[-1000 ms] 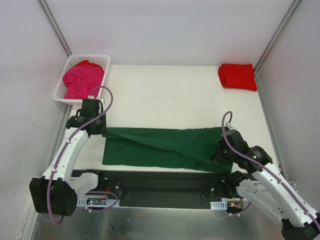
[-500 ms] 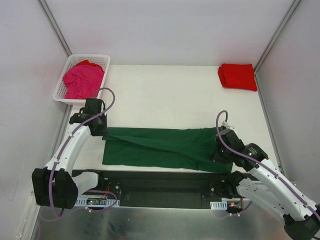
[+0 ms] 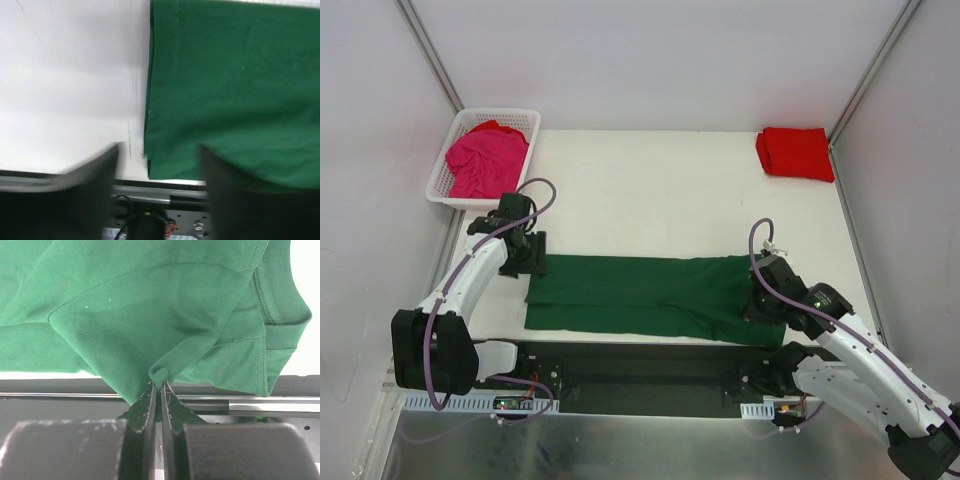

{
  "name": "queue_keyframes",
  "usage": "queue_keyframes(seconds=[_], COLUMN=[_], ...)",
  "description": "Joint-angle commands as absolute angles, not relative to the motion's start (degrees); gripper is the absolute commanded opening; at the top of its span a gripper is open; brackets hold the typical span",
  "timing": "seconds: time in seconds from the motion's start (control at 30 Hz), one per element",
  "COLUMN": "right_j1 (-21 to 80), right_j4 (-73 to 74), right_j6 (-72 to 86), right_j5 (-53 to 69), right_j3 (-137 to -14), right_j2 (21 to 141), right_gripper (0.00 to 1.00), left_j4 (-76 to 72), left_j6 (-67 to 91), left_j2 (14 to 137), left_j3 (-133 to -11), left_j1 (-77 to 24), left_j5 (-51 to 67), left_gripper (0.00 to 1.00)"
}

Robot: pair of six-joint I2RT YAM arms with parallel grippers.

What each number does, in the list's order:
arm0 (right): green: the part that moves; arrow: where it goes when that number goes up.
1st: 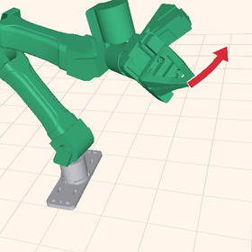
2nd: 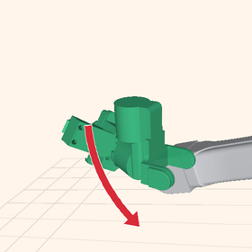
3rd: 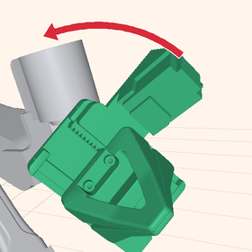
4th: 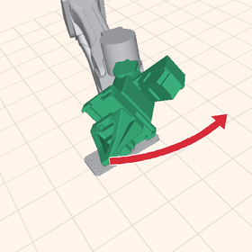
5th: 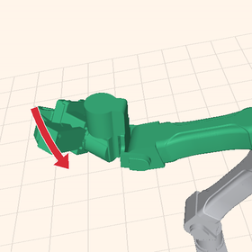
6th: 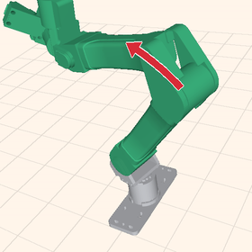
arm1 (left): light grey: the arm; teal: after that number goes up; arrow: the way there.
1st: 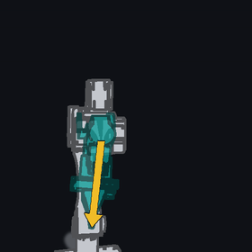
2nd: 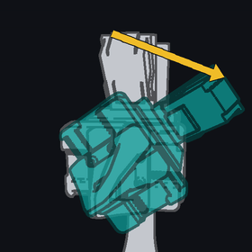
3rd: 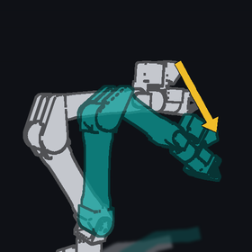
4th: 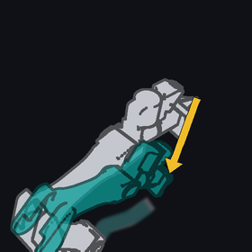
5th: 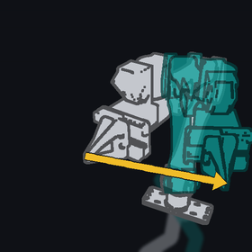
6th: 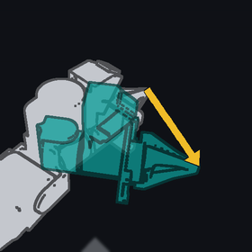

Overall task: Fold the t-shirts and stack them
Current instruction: Fold the other side of the tshirt into a rectangle

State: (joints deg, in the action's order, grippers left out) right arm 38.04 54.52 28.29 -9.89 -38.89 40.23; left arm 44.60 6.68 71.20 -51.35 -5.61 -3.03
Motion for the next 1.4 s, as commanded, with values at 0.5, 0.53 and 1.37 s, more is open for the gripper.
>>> queue_keyframes(seconds=[0.5,0.53,1.37], right_j1=[38.9,39.1,40.2], right_j4=[55.2,55.4,52.9], right_j6=[28.8,28.9,30.5], right_j5=[-14.0,-14.1,-14.1], right_j3=[-41.7,-41.7,-41.0], right_j2=[41.0,41.0,42.4], right_gripper=[0.02,0.01,0.01], left_j4=[37.4,35.8,-5.4], left_j6=[9.7,10.5,27.6], left_j2=[63.6,62.8,69.7], left_j3=[-58.9,-58.5,-39.8], left_j1=[-7.5,-7.6,-72.3], left_j5=[11.3,15.9,-14.3], left_gripper=[0.99,0.99,0.99])
